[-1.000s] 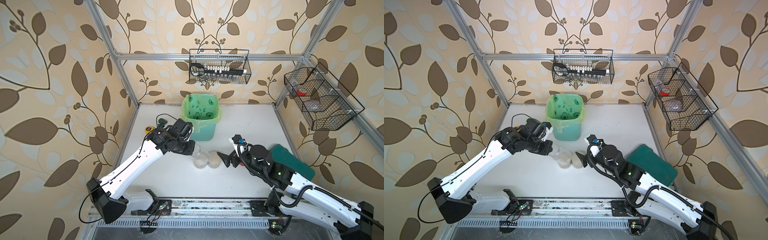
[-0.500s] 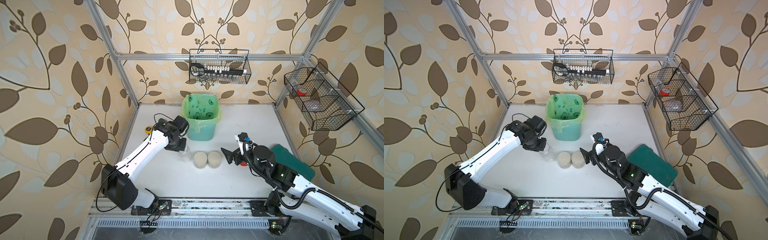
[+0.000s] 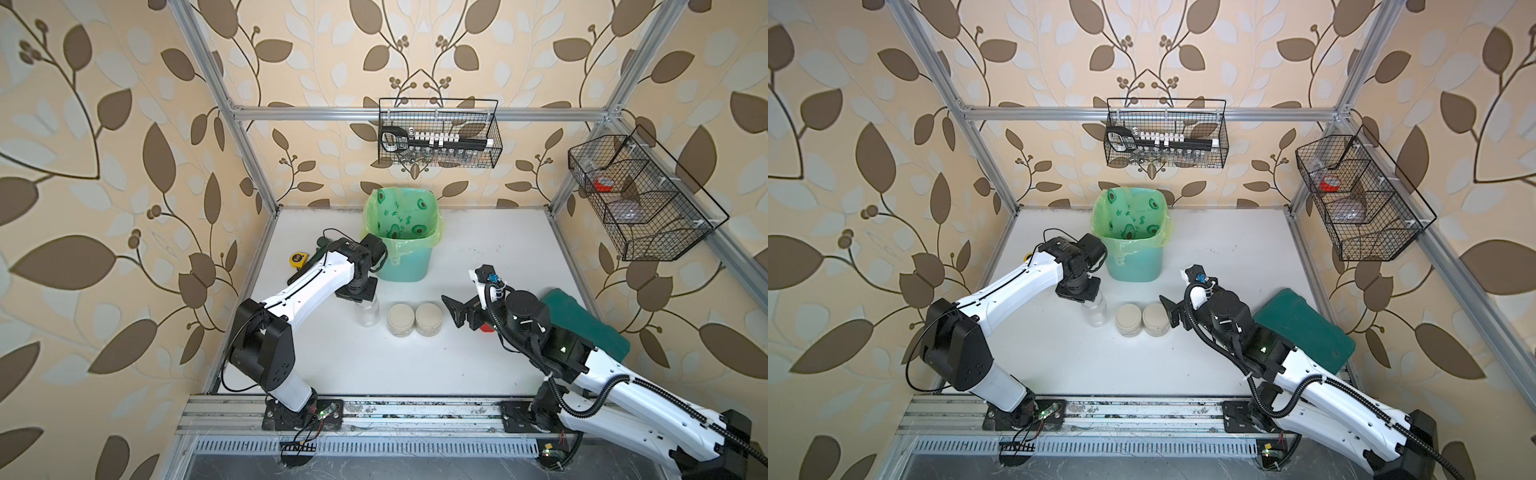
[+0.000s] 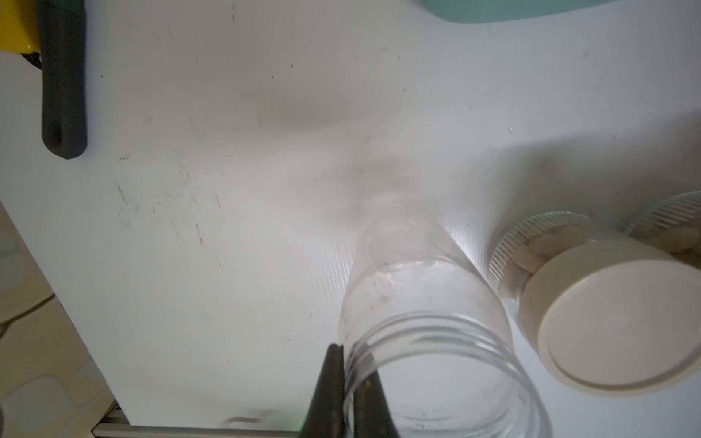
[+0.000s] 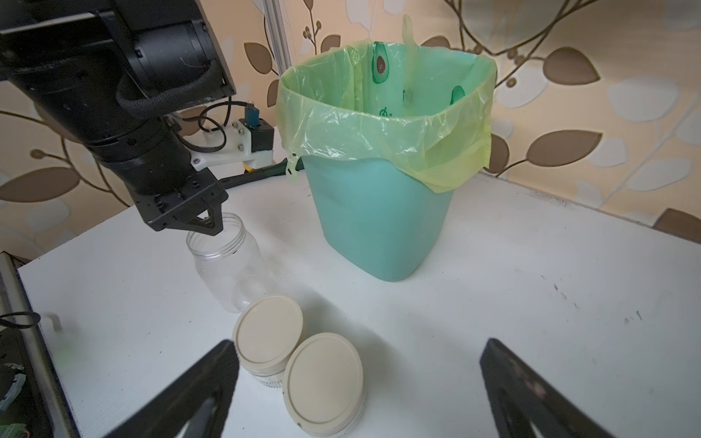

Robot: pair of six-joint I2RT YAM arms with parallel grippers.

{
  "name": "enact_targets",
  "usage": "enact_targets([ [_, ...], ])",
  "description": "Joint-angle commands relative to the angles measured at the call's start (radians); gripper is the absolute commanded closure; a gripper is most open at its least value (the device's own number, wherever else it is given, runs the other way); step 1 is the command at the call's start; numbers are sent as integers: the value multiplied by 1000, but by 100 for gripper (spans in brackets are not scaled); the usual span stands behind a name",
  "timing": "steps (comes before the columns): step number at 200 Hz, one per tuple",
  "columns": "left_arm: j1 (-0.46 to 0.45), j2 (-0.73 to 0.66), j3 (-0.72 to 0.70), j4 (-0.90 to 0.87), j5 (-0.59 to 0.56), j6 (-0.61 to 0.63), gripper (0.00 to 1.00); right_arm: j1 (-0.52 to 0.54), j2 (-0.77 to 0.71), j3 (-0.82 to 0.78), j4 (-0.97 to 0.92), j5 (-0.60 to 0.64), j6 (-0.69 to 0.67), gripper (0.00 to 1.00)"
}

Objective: Empty moldy peanuts from jars
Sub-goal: Place the jar at the center of the board, then pick up the jar from the center of the board.

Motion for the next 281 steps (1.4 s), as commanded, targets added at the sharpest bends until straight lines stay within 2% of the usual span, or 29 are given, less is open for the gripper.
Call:
enact_targets([
  [1,0,-7,12,39,-36,5,100,-3,3,-15,6,12,11,0],
  [75,3,32,0,108,1,6,100,-5,20,-14,8,9,11,0],
  [110,3,29,-6,108,-15,8,63,-6,23,-13,10,9,11,0],
  [131,3,1,-1,104,-27,8,49,-6,31,-12,10,7,11,0],
  [143,3,-29,3,99,-38,7,36,-7,34,-9,6,7,11,0],
  [158,3,-88,-3,99,-54,8,23,-7,42,1,-11,8,11,0],
  [170,3,-141,-19,106,-65,7,16,-8,51,14,-41,9,16,0],
  [192,1,-328,-105,180,-46,9,2,-10,78,31,-90,5,36,1],
  [210,1,-496,-219,287,-5,7,1,-10,117,56,-135,-35,50,1],
  [240,0,-761,-437,468,66,-44,1,-16,233,176,-320,-111,60,1],
  [281,-39,-965,-667,634,53,-150,1,-17,392,284,-515,-246,47,1],
])
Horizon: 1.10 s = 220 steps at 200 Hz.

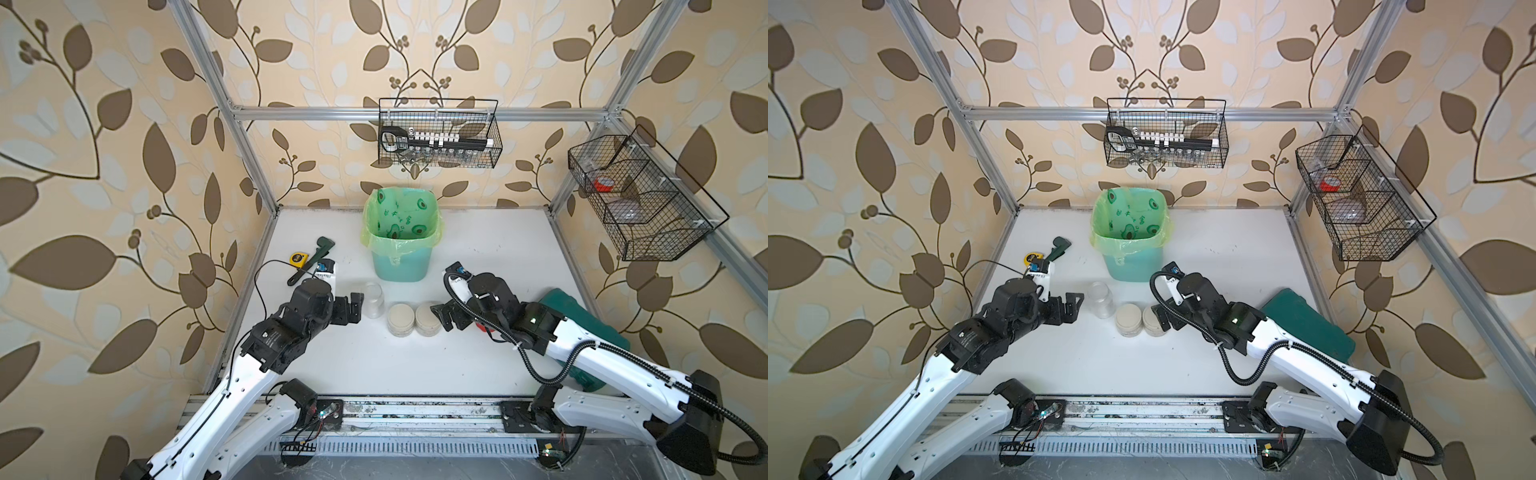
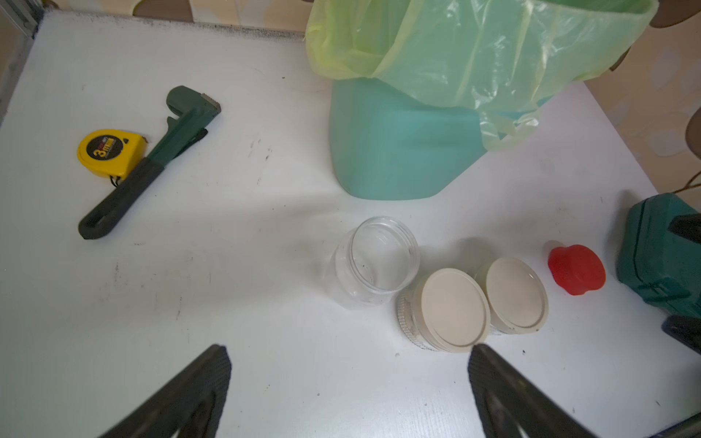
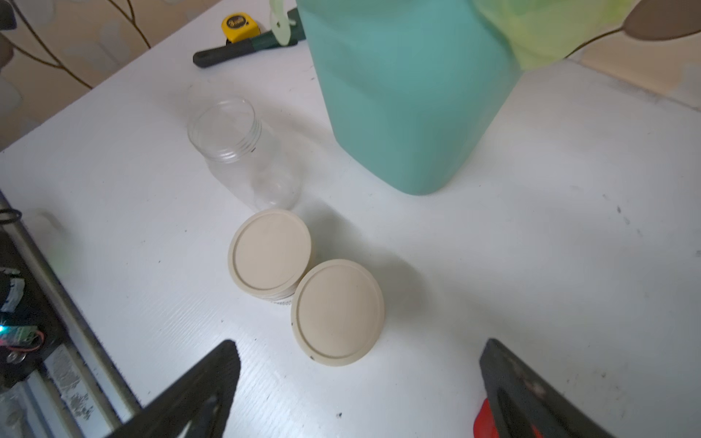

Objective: Empty moldy peanuts from jars
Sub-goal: Pick up the jar from the center of the board.

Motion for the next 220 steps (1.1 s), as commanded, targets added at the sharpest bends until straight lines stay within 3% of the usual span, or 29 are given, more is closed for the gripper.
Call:
enact_targets([
  [1,-32,-61,-94,167,9,-95,1,-3,69,48,-178,-110,1,1],
  [34,-57,-232,-294,282,-38,-176,1,-3,174,78,-212,-162,-24,1],
  [72,-56,-374,-389,244,-76,-150,1,-3,288,114,-210,-97,-30,1],
  [163,-57,-439,-459,236,-16,-165,1,-16,557,263,-251,-106,-120,1],
  [220,-56,-440,-461,235,-14,-166,1,-35,631,294,-228,-71,-108,1],
])
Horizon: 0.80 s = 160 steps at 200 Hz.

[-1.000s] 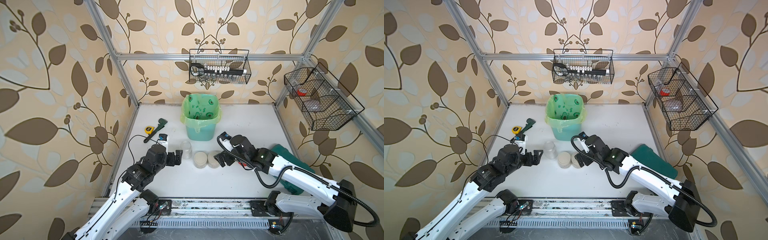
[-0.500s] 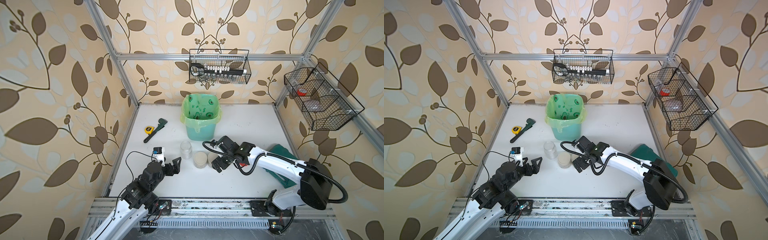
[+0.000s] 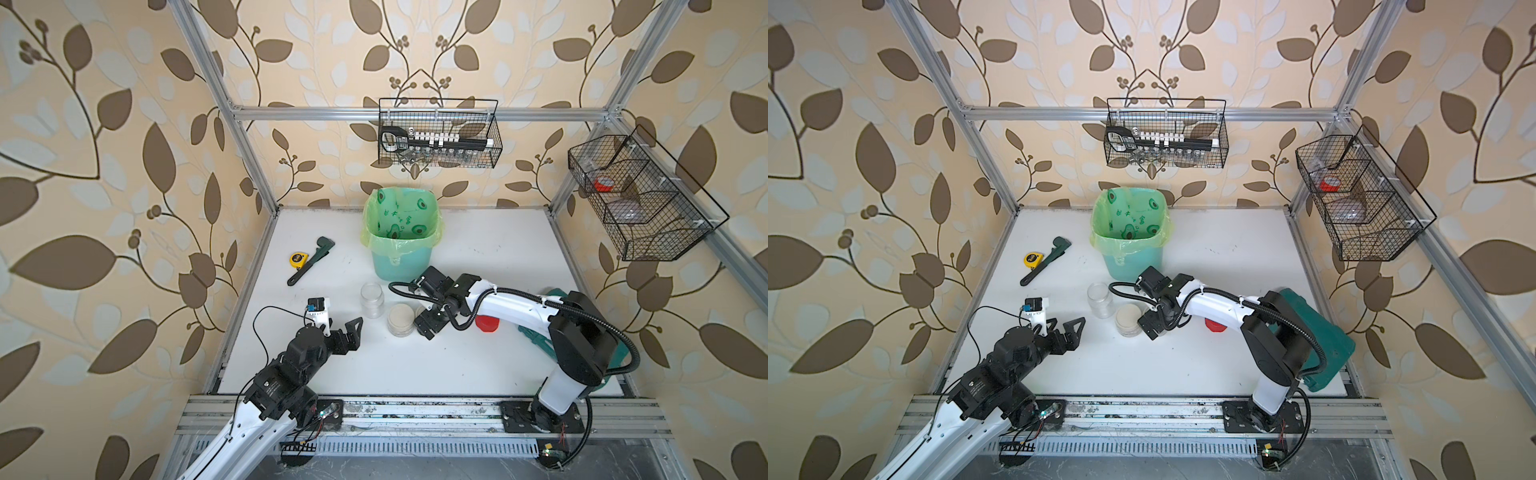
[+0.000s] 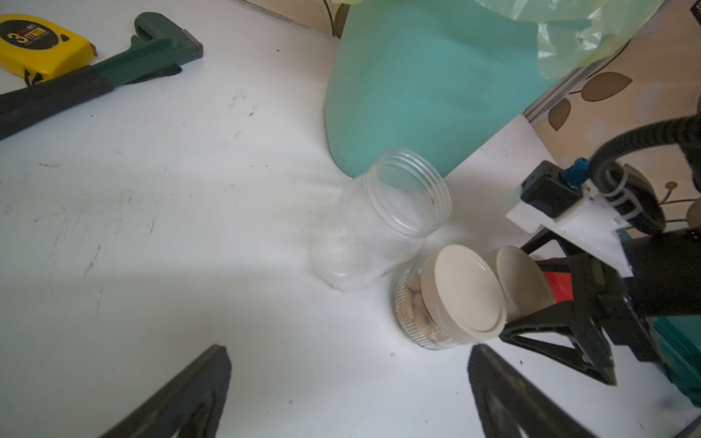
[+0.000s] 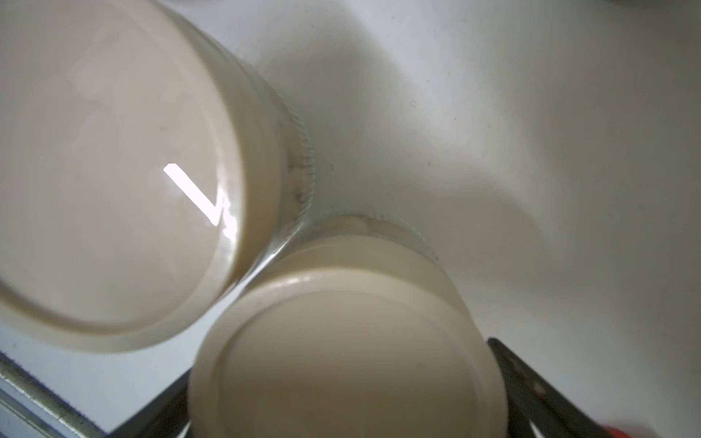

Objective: Empty moldy peanuts from jars
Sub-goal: Pick up the jar from the center of the board.

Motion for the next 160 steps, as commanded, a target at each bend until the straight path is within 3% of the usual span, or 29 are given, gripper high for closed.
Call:
enact_targets([
  [1,-3,-2,0,36,20,-5,1,-12,26,37,-5,24,-3,1],
  [73,-4,22,9,34,31,-9,1,-42,64,60,39,8,-2,3],
  [92,-4,31,14,34,33,-9,1,-45,68,50,50,-3,-4,11],
  [138,-3,54,19,43,48,-7,1,-51,26,31,13,-40,0,43],
  [160,-4,60,12,77,68,7,1,-52,-36,20,-29,-52,8,52],
])
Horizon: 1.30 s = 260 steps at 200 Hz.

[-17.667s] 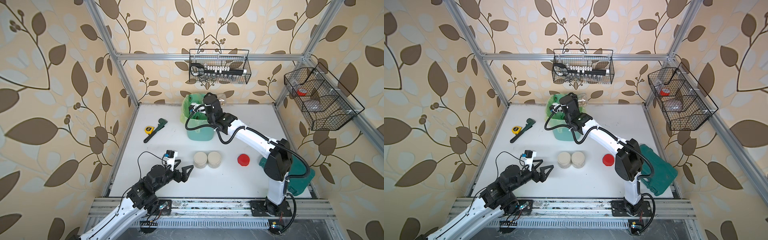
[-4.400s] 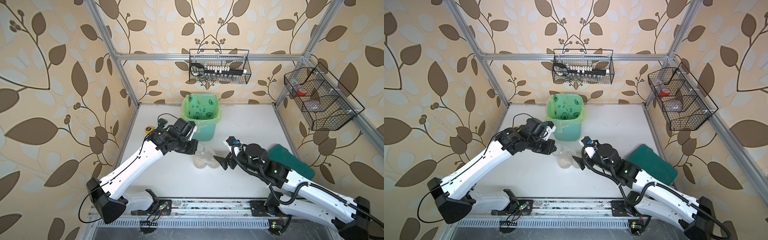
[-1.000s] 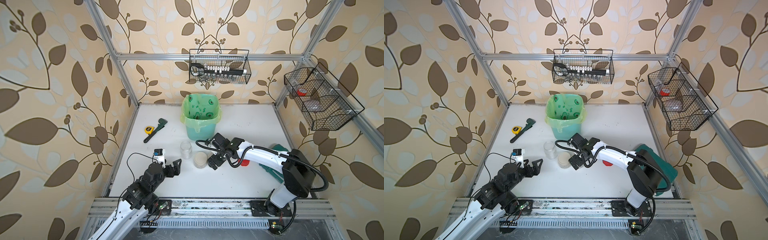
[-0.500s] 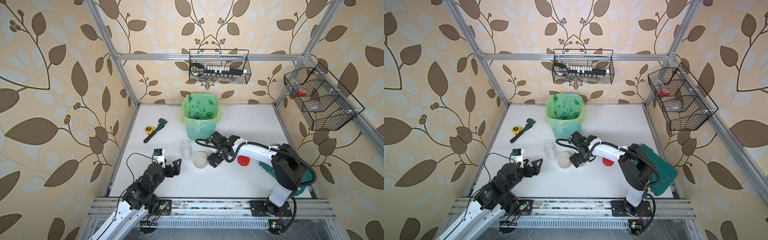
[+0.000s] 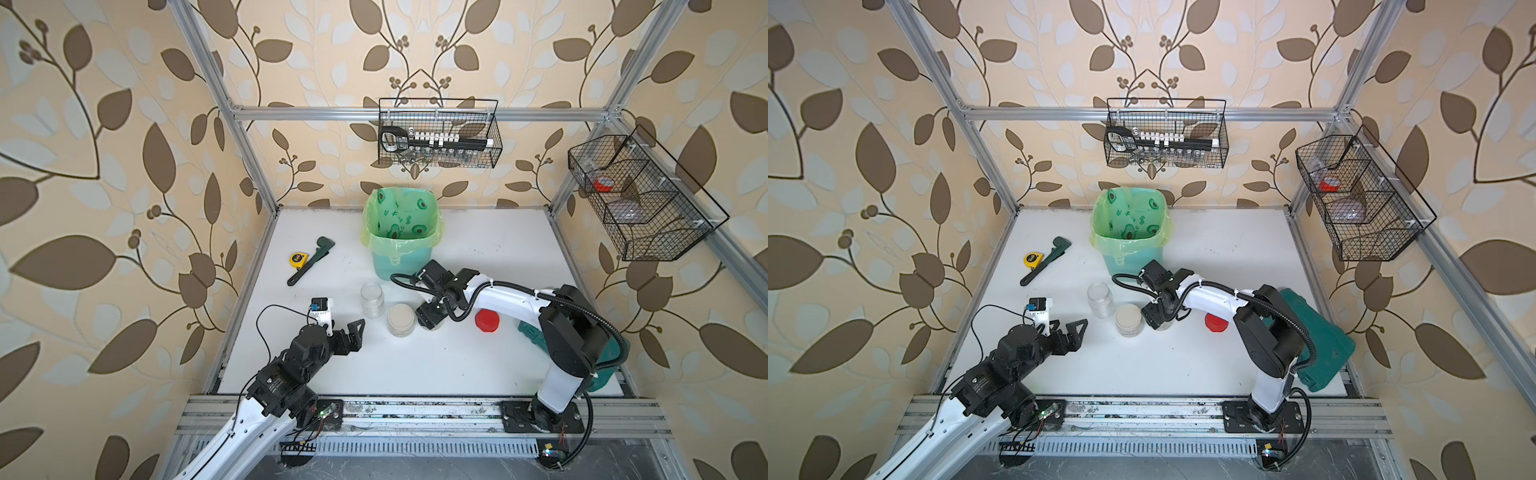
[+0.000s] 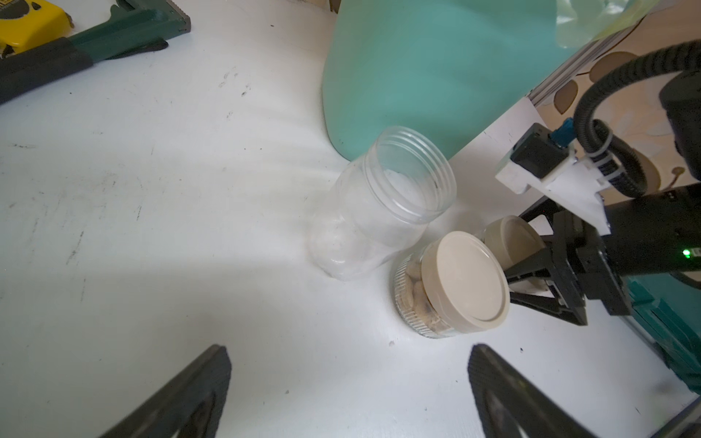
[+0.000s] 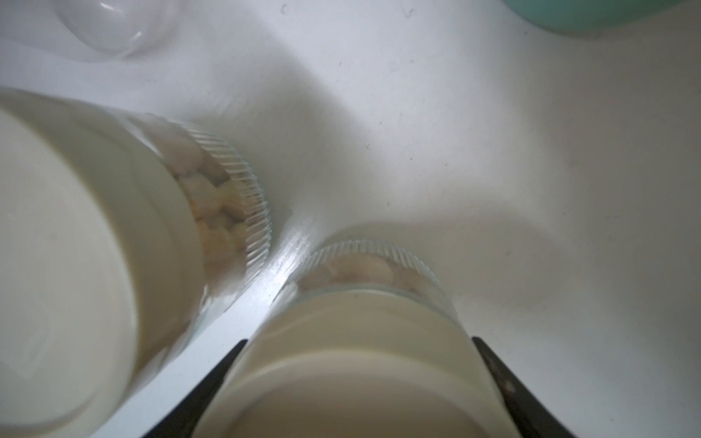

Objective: Empty moldy peanuts from jars
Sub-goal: Pick up the jar from the center of the board.

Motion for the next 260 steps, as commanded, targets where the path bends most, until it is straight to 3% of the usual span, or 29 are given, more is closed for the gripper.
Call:
enact_targets([
  [1,-4,11,12,72,37,14,1,-2,-81,-7,-66,-33,10,52],
  [23,-4,38,18,147,119,76,1,-3,-162,-7,-121,-43,17,55],
  [59,-7,110,88,191,164,191,1,-21,-287,21,-203,-106,14,72],
  [84,-16,159,119,294,275,201,1,-45,-323,83,-267,-161,-7,81],
  [106,-75,234,191,310,344,249,1,-46,-331,145,-314,-239,-35,90],
  [124,-178,287,248,302,357,317,1,-46,-328,198,-343,-293,-61,100],
  [154,-283,362,323,278,379,383,1,-46,-276,326,-421,-356,-106,100],
  [200,-285,375,336,325,436,403,1,-69,-191,525,-531,-546,-190,100],
  [260,-285,380,339,358,401,417,1,-52,-195,560,-542,-777,-220,100],
])
